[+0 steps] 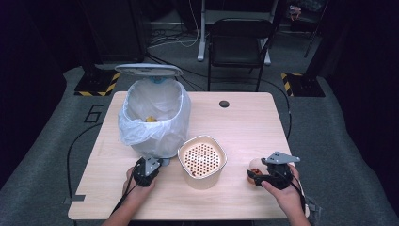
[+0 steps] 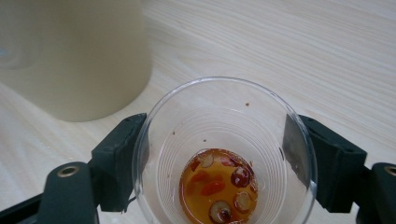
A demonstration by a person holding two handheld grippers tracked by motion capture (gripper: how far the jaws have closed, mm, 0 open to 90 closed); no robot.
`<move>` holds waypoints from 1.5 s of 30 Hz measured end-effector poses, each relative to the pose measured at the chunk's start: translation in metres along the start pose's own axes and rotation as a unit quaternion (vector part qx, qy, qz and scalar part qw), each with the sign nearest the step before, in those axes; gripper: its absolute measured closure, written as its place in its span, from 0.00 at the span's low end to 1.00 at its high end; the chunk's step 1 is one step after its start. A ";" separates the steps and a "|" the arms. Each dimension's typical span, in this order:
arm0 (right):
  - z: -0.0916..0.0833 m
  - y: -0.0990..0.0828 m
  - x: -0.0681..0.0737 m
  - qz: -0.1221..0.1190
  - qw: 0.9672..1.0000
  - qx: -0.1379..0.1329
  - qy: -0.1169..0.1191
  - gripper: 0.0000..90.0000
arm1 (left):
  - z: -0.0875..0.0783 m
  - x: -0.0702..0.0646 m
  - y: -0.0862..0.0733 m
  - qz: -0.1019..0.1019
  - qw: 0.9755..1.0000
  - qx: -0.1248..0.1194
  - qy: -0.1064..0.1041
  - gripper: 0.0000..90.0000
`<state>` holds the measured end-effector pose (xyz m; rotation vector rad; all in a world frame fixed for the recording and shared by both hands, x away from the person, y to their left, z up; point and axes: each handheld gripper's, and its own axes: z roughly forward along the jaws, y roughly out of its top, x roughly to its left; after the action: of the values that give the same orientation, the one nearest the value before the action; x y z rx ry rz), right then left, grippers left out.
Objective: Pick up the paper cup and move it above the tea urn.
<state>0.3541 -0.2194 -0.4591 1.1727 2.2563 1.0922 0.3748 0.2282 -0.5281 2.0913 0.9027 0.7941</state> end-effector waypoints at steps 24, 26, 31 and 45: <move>-0.017 0.027 -0.001 0.000 0.999 -0.045 -0.006 0.30 | 0.000 0.000 0.000 0.002 1.000 0.000 0.000 1.00; -0.013 0.037 0.007 -0.001 0.998 -0.054 0.014 0.38 | 0.000 0.000 0.000 0.003 1.000 -0.001 0.001 1.00; 0.003 0.063 0.031 -0.016 0.996 -0.055 0.068 0.51 | 0.000 0.000 0.000 0.003 1.000 0.000 0.001 1.00; 0.050 0.090 0.061 -0.049 0.994 0.020 0.093 0.67 | 0.000 0.000 0.000 0.002 1.000 0.000 0.001 1.00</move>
<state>0.3960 -0.1147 -0.4191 1.0013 2.4582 1.1652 0.3748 0.2281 -0.5281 2.0938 0.8983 0.7980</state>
